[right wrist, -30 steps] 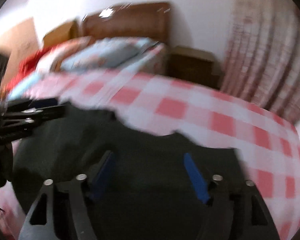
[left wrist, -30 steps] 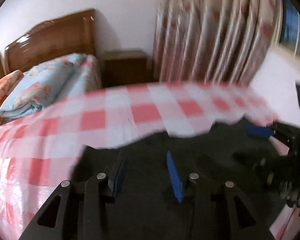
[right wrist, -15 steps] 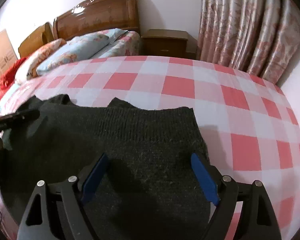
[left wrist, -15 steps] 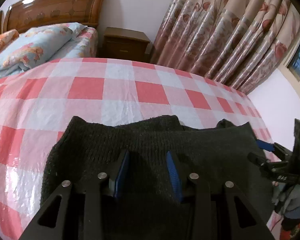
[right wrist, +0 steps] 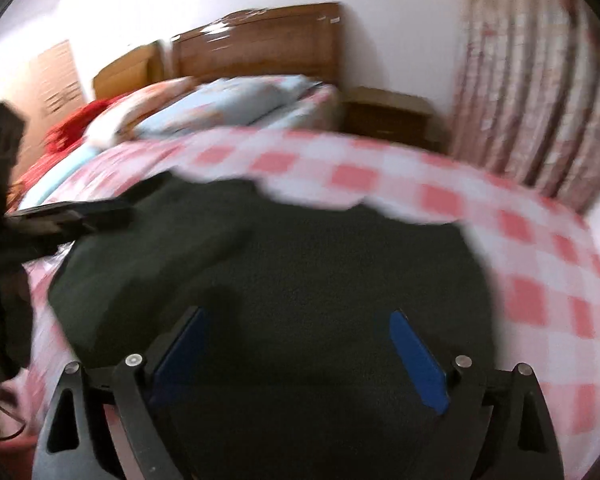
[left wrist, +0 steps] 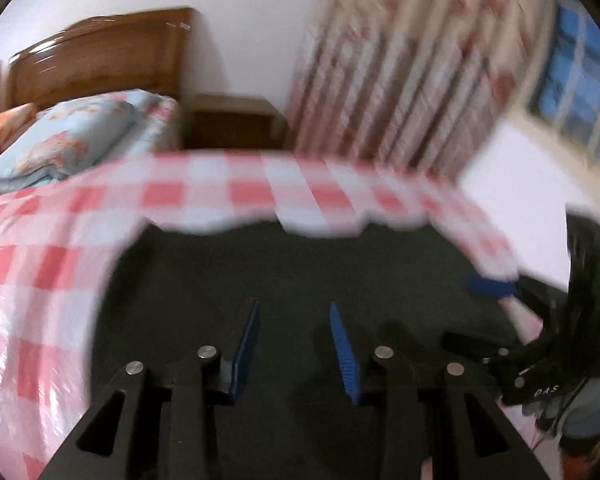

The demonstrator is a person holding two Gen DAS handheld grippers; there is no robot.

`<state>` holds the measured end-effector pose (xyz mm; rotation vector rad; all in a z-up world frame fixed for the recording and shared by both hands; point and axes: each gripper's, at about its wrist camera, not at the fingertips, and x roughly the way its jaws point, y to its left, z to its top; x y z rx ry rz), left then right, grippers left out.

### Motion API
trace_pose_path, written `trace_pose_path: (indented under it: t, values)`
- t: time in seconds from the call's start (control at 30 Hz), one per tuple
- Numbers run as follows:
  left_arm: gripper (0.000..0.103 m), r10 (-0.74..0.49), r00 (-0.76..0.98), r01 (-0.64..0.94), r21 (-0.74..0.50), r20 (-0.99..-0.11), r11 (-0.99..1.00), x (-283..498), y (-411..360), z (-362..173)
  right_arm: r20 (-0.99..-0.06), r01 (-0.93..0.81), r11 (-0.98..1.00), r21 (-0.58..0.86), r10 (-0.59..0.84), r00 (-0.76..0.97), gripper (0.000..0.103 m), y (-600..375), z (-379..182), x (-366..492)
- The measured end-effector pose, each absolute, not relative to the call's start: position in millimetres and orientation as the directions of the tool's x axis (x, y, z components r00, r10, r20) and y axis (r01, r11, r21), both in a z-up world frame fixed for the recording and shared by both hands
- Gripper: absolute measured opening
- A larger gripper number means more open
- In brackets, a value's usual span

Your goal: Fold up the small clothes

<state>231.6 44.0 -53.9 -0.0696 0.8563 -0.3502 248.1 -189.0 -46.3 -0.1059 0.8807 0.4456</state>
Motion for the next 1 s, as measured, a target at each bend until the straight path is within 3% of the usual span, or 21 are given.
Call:
trace_pose_path:
  t: [0.07,0.1,0.27,0.4,0.47,0.6,0.67,0.73,1.0]
  values:
    - [0.040,-0.255,0.566,0.277,-0.111,-0.784,0.954,229,33,-78,-0.798,-0.450,0.890,0.072,0.322,0.509,0.103,-173,-68,242]
    - [0.040,-0.261,0.609,0.292,-0.094,-0.749,0.952,222,35,-81,-0.782,-0.464,0.886,0.002,0.290,0.551,0.103,-168,-73,235]
    - [0.041,-0.264,0.639,0.247,-0.132,-0.722,0.960,207,77,-82,-0.781,-0.441,0.897,-0.004,0.273,0.561,0.103,-206,-72,225]
    - [0.034,-0.271,0.666,0.208,-0.176,-0.695,0.962,184,109,-77,-0.756,-0.381,0.923,0.061,0.292,0.586,0.103,-247,-69,211]
    - [0.030,-0.224,0.680,0.175,-0.142,-0.698,0.974,178,104,-70,-0.760,-0.333,0.943,0.024,0.233,0.606,0.103,-240,-63,205]
    - [0.032,-0.333,0.646,0.295,-0.178,-0.687,0.939,169,59,-65,-0.742,-0.418,0.903,0.101,0.349,0.573,0.103,-200,-61,196]
    - [0.032,-0.310,0.613,0.326,-0.125,-0.726,0.937,169,35,-80,-0.753,-0.452,0.892,-0.001,0.297,0.587,0.103,-174,-70,191]
    - [0.033,-0.276,0.659,0.337,-0.053,-0.700,0.940,159,30,-84,-0.745,-0.454,0.891,0.011,0.311,0.590,0.103,-177,-71,189]
    - [0.035,-0.359,0.653,0.339,-0.167,-0.667,0.926,149,72,-89,-0.732,-0.428,0.903,0.037,0.316,0.604,0.103,-238,-76,165]
